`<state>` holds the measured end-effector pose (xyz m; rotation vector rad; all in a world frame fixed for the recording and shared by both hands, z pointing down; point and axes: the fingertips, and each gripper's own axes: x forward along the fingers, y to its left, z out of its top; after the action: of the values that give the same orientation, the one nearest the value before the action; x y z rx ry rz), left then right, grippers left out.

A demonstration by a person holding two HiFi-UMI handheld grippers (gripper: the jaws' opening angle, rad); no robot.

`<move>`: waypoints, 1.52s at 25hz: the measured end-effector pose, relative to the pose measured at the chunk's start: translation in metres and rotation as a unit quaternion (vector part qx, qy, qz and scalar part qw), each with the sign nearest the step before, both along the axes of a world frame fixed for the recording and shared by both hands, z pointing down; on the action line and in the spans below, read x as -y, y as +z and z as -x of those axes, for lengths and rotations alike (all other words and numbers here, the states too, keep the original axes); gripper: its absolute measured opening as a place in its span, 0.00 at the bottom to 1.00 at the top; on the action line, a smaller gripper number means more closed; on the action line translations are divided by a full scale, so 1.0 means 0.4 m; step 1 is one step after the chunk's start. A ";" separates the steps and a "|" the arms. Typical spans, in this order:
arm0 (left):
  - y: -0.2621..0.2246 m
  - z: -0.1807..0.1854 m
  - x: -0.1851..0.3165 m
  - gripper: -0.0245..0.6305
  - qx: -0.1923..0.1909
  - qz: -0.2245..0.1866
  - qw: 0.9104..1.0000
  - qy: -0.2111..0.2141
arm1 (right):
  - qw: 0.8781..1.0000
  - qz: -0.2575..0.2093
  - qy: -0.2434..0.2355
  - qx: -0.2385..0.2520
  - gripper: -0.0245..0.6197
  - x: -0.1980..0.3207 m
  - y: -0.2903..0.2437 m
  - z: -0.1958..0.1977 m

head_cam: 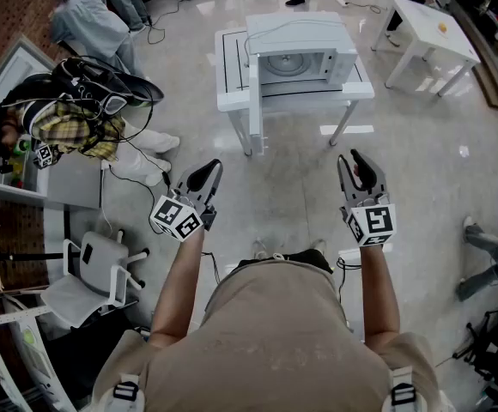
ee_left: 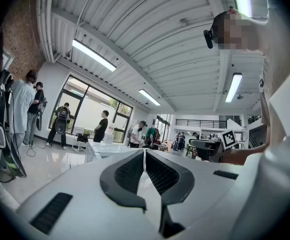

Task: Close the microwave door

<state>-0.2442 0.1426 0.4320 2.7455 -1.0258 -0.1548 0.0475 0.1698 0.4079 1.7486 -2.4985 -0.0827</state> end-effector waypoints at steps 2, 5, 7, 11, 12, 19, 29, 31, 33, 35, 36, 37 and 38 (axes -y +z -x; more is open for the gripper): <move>0.005 0.020 -0.004 0.05 -0.002 -0.002 1.000 0.004 | 1.000 0.002 0.000 0.003 0.23 -0.012 0.004 0.025; 0.008 0.038 -0.005 0.05 -0.002 -0.003 1.000 0.010 | 1.000 0.005 0.001 0.003 0.23 -0.022 0.015 0.056; 0.013 0.045 -0.005 0.05 -0.004 -0.006 1.000 0.013 | 1.000 0.006 0.002 0.001 0.23 -0.021 0.021 0.070; 0.020 0.070 -0.008 0.05 -0.005 -0.007 1.000 0.013 | 1.000 0.015 -0.003 0.010 0.23 -0.012 0.039 0.106; 0.022 0.079 -0.008 0.05 -0.005 -0.007 1.000 0.012 | 1.000 0.020 -0.008 0.019 0.23 -0.009 0.044 0.120; 0.041 0.136 0.000 0.05 -0.005 -0.005 1.000 0.005 | 0.999 0.035 -0.032 0.018 0.23 0.018 0.087 0.220; 0.085 0.112 0.104 0.05 0.005 0.007 1.000 -0.003 | 0.997 0.051 -0.062 -0.007 0.23 0.127 0.146 0.264; 0.092 0.091 0.127 0.05 0.006 0.018 1.000 -0.007 | 0.996 0.056 -0.074 -0.015 0.23 0.155 0.153 0.272; 0.098 0.073 0.147 0.05 0.009 0.028 1.000 -0.010 | 0.994 0.062 -0.087 -0.023 0.23 0.183 0.170 0.276; 0.101 0.062 0.164 0.05 0.014 0.032 0.999 -0.014 | 0.992 0.067 -0.099 -0.027 0.23 0.211 0.193 0.280; 0.103 0.060 0.174 0.05 0.018 0.033 0.999 -0.016 | 0.992 0.067 -0.105 -0.027 0.23 0.225 0.203 0.284; 0.105 0.059 0.184 0.05 0.021 0.034 0.999 -0.018 | 0.991 0.067 -0.110 -0.028 0.23 0.238 0.212 0.291; 0.108 0.058 0.195 0.05 0.023 0.037 0.999 -0.020 | 0.991 0.067 -0.115 -0.030 0.23 0.251 0.222 0.300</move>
<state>-0.2673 0.0646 0.4752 2.6753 -1.0780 -0.0592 -0.0724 0.0695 0.4968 1.3829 -2.5855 0.0176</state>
